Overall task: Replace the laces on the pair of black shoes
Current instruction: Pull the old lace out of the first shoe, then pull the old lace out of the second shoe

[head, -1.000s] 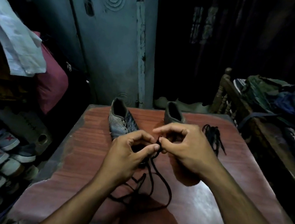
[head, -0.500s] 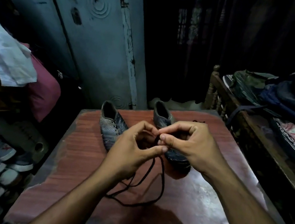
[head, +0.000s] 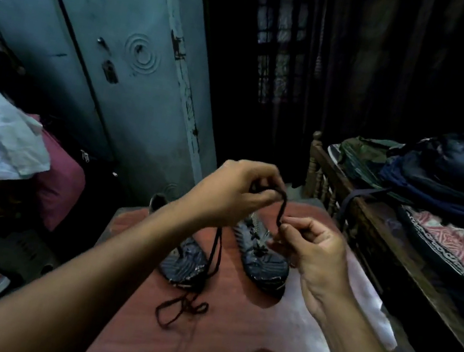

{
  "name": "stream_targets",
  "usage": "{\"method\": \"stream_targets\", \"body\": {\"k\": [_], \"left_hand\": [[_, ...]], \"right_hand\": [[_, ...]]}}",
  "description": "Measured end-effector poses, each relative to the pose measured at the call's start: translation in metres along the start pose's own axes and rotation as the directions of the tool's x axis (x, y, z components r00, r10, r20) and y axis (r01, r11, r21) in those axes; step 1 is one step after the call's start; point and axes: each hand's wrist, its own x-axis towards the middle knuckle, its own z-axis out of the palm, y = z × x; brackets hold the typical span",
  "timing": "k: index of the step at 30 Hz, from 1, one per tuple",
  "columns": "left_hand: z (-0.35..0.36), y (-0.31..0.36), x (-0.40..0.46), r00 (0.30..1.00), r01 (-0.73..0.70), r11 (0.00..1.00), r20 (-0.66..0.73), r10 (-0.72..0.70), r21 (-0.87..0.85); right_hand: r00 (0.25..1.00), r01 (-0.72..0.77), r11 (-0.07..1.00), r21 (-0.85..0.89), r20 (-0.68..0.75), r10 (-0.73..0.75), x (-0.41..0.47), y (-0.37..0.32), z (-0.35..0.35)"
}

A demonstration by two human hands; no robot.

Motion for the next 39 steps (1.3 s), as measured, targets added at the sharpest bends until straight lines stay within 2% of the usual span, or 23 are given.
{"method": "stream_targets", "body": {"k": [4, 7, 9, 11, 13, 15, 18, 21, 23, 25, 28, 32, 35, 39], "left_hand": [[-0.034, 0.042, 0.041, 0.985, -0.163, 0.973, -0.034, 0.171, 0.166], [-0.061, 0.059, 0.055, 0.967, -0.179, 0.966, -0.147, 0.208, 0.186], [-0.077, 0.056, 0.048, 0.961, -0.171, 0.971, -0.189, 0.202, 0.166], [-0.087, 0.037, 0.026, 0.975, -0.119, 0.983, -0.168, 0.142, 0.14], [-0.082, -0.003, -0.011, 0.996, 0.007, 0.997, -0.093, 0.0, 0.076], [-0.061, -0.046, -0.061, 0.986, 0.161, 0.987, 0.038, -0.161, 0.013], [-0.02, -0.094, -0.137, 0.922, 0.335, 0.941, 0.187, -0.338, 0.049], [0.008, -0.12, -0.194, 0.871, 0.437, 0.898, 0.223, -0.437, 0.051], [0.017, -0.129, -0.22, 0.859, 0.468, 0.883, 0.211, -0.466, 0.045], [0.021, -0.135, -0.236, 0.859, 0.483, 0.875, 0.175, -0.482, 0.038], [0.023, -0.138, -0.247, 0.865, 0.488, 0.873, 0.129, -0.485, 0.006], [0.019, -0.142, -0.257, 0.851, 0.526, 0.849, 0.037, -0.524, -0.056], [0.016, -0.147, -0.267, 0.828, 0.554, 0.823, -0.017, -0.56, -0.122], [0.01, -0.154, -0.283, 0.783, 0.607, 0.784, -0.072, -0.618, -0.13]], "right_hand": [[0.988, 0.15, 0.981, 0.127, -0.066, -0.143, 0.009, -0.039, 0.006], [0.962, 0.273, 0.952, 0.14, -0.043, -0.27, 0.012, -0.066, 0.008], [0.953, 0.3, 0.947, 0.114, 0.004, -0.302, 0.012, -0.074, 0.005], [0.95, 0.308, 0.951, -0.01, 0.059, -0.307, 0.013, -0.068, 0.0], [0.943, 0.332, 0.906, -0.261, 0.126, -0.31, 0.014, -0.045, -0.012], [0.953, 0.293, 0.849, -0.44, 0.201, -0.225, 0.01, -0.013, -0.027], [0.958, 0.216, 0.771, -0.599, 0.284, -0.047, -0.004, 0.031, -0.042], [0.907, 0.283, 0.544, -0.79, 0.405, 0.115, -0.017, 0.063, -0.048], [0.885, 0.292, 0.49, -0.821, 0.427, 0.187, -0.022, 0.073, -0.05], [0.897, 0.275, 0.497, -0.823, 0.406, 0.175, -0.022, 0.075, -0.052], [0.908, 0.27, 0.554, -0.788, 0.399, 0.124, -0.022, 0.07, -0.044], [0.869, 0.309, 0.633, -0.71, 0.481, 0.114, -0.019, 0.072, -0.007], [0.83, 0.395, 0.567, -0.723, 0.546, 0.118, -0.009, 0.091, 0.016], [0.751, 0.503, 0.43, -0.75, 0.625, 0.213, -0.003, 0.108, 0.021]]}}
